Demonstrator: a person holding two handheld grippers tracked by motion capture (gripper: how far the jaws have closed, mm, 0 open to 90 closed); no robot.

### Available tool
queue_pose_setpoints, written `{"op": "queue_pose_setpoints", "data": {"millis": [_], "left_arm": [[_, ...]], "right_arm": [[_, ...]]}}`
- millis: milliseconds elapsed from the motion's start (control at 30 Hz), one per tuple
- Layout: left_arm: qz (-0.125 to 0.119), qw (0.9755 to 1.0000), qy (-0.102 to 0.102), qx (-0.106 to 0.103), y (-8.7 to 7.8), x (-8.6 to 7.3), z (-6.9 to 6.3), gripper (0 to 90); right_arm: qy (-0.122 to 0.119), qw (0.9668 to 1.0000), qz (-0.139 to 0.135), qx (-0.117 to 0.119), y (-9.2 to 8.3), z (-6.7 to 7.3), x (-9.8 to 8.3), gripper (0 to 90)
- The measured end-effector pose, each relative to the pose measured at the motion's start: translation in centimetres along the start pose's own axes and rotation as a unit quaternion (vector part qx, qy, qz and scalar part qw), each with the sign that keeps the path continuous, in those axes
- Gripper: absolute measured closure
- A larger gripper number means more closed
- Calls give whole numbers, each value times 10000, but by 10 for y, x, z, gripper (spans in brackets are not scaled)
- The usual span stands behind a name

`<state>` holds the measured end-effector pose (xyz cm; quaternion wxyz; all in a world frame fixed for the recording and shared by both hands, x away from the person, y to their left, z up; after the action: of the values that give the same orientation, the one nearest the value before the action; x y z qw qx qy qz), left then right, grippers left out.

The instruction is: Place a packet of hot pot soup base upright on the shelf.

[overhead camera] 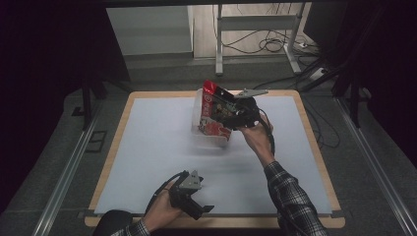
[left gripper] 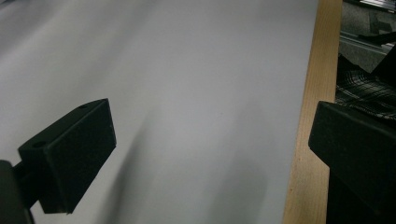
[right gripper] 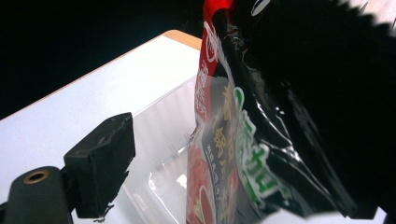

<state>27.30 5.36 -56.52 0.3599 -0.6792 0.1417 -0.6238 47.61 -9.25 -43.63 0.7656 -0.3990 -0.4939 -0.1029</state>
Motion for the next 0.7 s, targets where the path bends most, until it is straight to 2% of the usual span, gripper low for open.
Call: {"op": "queue_pose_setpoints", "data": {"millis": [300,700], "left_arm": [[17,10000,22,-11,0,0,0,5],[-20,10000,29,-4,1,0,-1,5]], "right_arm": [[-36,10000,-60,23,-11,4,-2,104],[-124,9998,109,57,-23,9,-11,81]]}}
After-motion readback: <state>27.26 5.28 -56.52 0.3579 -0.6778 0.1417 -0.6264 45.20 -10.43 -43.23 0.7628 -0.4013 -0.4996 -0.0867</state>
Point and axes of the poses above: each handheld gripper's, and its own axes: y roughly forward along the jaws, x roughly out of its top, z roughly to its left, the point moved 5 cm from there along y, roughly forward along the jaws, and after that the axes turned 8 degrees about y, right-handed, at the moved point
